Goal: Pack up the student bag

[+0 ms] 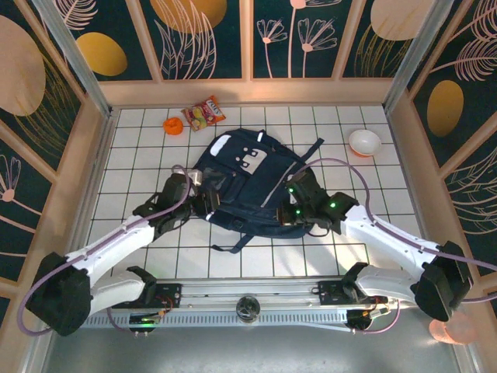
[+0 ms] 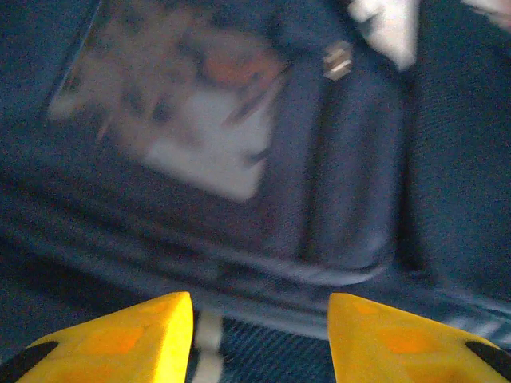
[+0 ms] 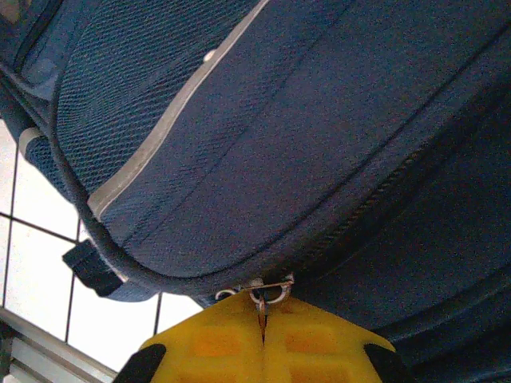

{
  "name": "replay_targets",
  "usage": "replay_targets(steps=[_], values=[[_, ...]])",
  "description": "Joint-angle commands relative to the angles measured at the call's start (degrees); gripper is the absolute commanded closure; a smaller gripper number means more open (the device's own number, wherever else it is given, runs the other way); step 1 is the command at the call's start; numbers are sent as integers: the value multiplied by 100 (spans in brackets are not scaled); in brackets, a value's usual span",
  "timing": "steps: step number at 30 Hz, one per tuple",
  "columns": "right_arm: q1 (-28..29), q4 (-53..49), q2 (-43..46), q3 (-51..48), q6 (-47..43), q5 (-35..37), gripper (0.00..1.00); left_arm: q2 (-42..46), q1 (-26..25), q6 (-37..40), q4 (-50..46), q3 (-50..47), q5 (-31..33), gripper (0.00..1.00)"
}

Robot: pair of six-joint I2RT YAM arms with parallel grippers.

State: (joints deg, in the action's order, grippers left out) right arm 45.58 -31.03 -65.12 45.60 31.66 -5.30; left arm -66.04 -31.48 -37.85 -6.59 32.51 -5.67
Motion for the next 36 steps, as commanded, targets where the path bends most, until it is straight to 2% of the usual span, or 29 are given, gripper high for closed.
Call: replay_targets(steps=[1, 5, 9, 15, 17, 20, 24, 26, 30, 36], values=[[344, 256, -73, -48, 277, -138, 100, -345, 42, -902, 661, -115, 251, 53], [727, 529, -230, -47, 556, -120, 100, -1137, 137, -737, 1266, 182, 499, 51], [943, 888, -527, 58, 678, -143, 100, -2181, 343, -525, 1610, 970, 541, 50], [891, 1029, -813, 373, 736, 90, 100, -2971, 406, -443, 1401, 2285, 543, 47], [798, 1102, -863, 382, 778, 73, 100, -2870, 406, -681, 1102, 2549, 452, 45], [726, 1275, -919, 347, 766, 6, 100, -2293, 301, -1423, 815, 2278, 147, 44], [635, 1422, -950, 300, 713, -94, 100, -1390, -294, -2308, 170, 1877, 337, 40], [606, 1392, -950, 291, 674, -85, 100, -1179, -463, -2916, -83, 1750, 231, 39], [579, 1339, -915, 252, 631, -68, 100, -978, -800, -3964, 14, 1488, -81, 38], [579, 1369, -905, 246, 572, -102, 100, -1293, -1142, -4617, -116, 1886, -469, 42]])
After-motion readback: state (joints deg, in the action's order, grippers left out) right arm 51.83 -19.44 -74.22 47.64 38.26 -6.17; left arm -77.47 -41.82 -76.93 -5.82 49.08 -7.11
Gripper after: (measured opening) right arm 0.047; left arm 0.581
